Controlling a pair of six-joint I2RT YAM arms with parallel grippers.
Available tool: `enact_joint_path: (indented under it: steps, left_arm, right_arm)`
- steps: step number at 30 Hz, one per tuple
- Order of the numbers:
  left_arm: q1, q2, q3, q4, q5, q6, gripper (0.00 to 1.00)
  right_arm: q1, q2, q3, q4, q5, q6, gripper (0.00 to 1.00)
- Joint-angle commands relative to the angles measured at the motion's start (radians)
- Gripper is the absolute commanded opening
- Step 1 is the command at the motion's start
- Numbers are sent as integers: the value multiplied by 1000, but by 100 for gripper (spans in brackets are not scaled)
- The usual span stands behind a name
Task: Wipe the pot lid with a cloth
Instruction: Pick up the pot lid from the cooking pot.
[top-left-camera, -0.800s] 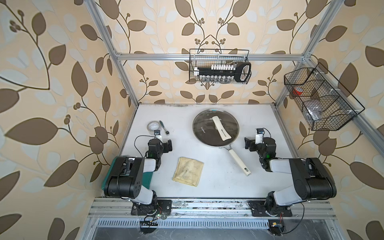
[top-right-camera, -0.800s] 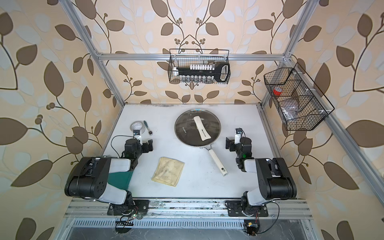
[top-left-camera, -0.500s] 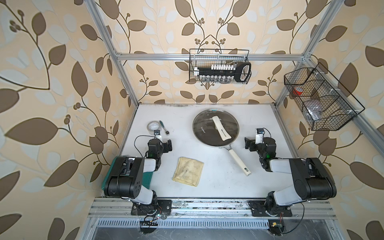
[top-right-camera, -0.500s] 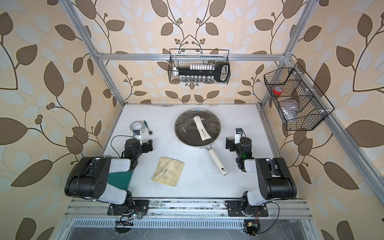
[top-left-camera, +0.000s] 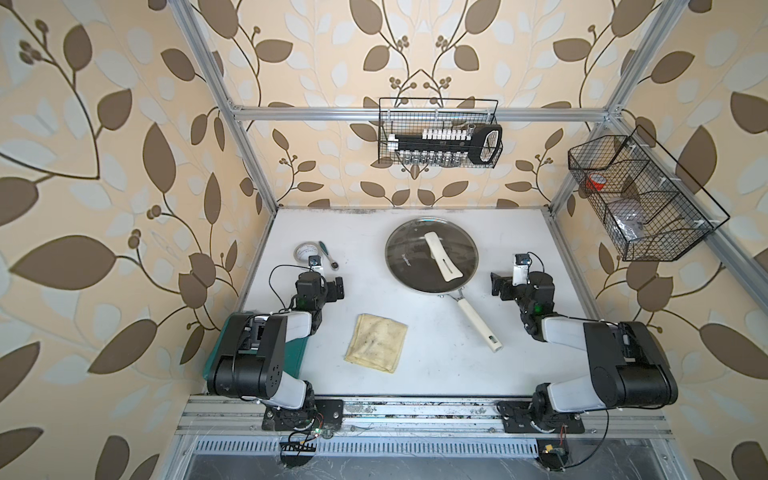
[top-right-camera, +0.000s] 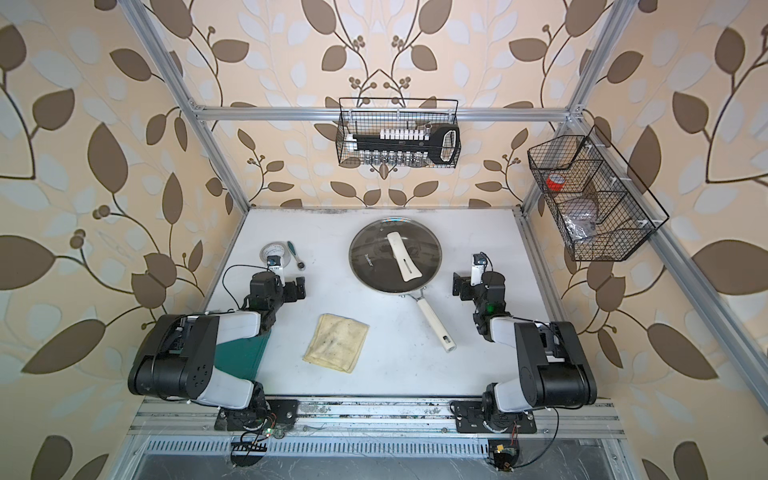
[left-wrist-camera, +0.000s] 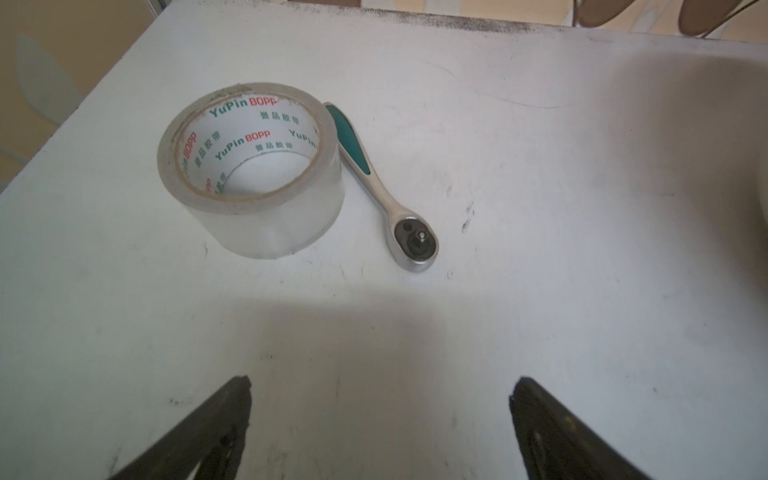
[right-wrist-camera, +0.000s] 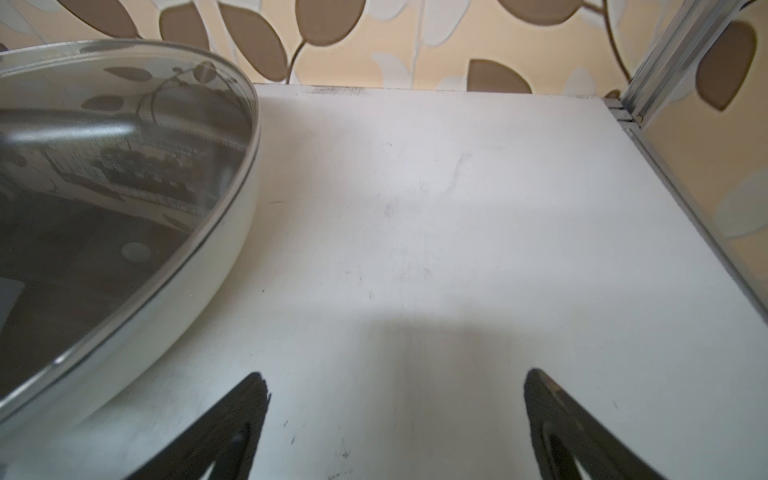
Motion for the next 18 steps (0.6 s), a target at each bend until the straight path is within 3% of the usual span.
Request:
enact_joint_path:
  steps: [1, 6, 9, 13, 18]
  left_arm:
    - [-2, -106, 60, -132, 48, 19, 99]
    - [-14, -251, 106, -330, 145, 39, 99]
    - [-74, -343, 120, -450, 168, 79, 99]
    - [-151, -463, 122, -577, 210, 99, 99]
    - [-268, -539, 130, -697, 216, 129, 99]
  right_arm:
    - [5, -89, 45, -117, 15, 5, 96]
    - [21, -227, 101, -301, 62, 96, 96]
    - [31, -301, 178, -493, 80, 204, 97]
    - [54, -346, 305, -753, 40, 205, 96]
    - [129, -337, 420, -890, -5, 164, 96]
